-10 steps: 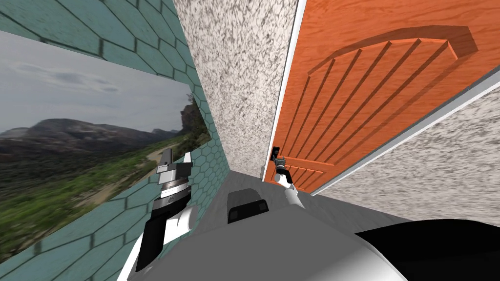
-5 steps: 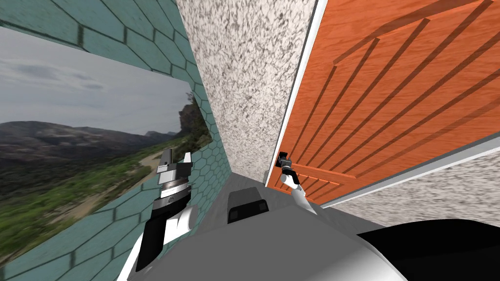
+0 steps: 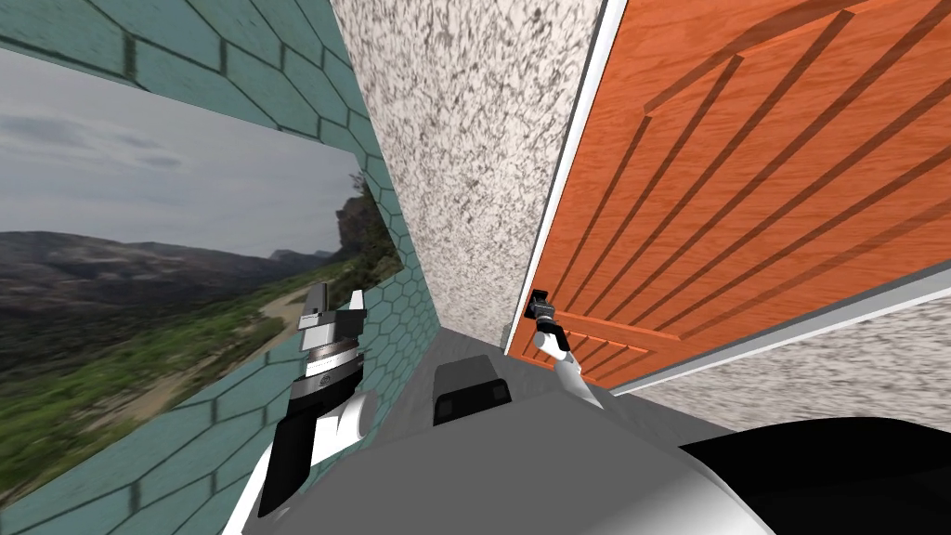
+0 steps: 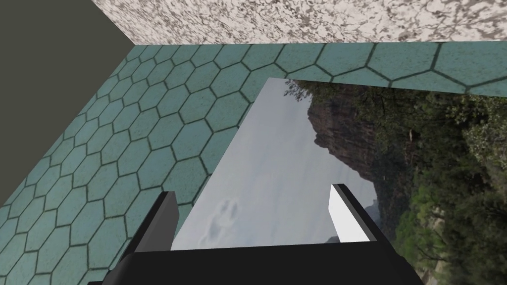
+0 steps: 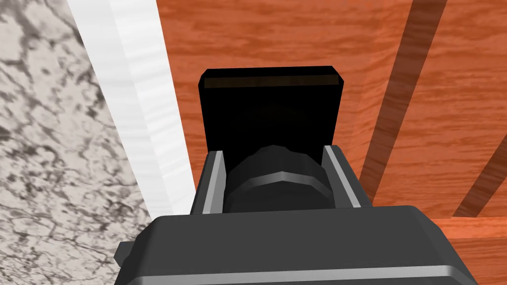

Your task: Pull the door open

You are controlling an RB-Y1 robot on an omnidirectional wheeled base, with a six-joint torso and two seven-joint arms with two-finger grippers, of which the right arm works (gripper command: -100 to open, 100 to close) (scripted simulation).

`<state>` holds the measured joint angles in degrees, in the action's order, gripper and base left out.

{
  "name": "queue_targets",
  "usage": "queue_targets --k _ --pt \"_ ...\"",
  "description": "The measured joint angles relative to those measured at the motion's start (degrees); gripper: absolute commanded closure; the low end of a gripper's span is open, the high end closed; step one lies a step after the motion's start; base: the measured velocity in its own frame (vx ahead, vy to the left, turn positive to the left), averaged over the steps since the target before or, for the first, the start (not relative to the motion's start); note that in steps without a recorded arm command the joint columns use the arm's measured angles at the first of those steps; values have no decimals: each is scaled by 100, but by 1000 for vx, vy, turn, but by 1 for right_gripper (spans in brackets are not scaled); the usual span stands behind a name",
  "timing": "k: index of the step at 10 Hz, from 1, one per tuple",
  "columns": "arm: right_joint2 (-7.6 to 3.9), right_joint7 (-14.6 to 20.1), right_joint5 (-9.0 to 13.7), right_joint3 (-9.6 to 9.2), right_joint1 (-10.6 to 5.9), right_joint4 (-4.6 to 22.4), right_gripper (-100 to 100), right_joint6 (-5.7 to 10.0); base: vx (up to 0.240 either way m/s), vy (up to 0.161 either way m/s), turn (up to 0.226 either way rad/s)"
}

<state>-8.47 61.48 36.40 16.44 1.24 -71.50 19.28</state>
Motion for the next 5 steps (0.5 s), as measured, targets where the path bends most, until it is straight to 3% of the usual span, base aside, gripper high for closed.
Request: queue_targets --k 1,2,5 --pt "3 0 0 -3 2 3 100 -4 0 0 0" --pt "4 2 1 -3 3 3 100 -5 -116 -34 139" --pt "-106 132 13 -134 46 -30 100 18 -188 -14 104"
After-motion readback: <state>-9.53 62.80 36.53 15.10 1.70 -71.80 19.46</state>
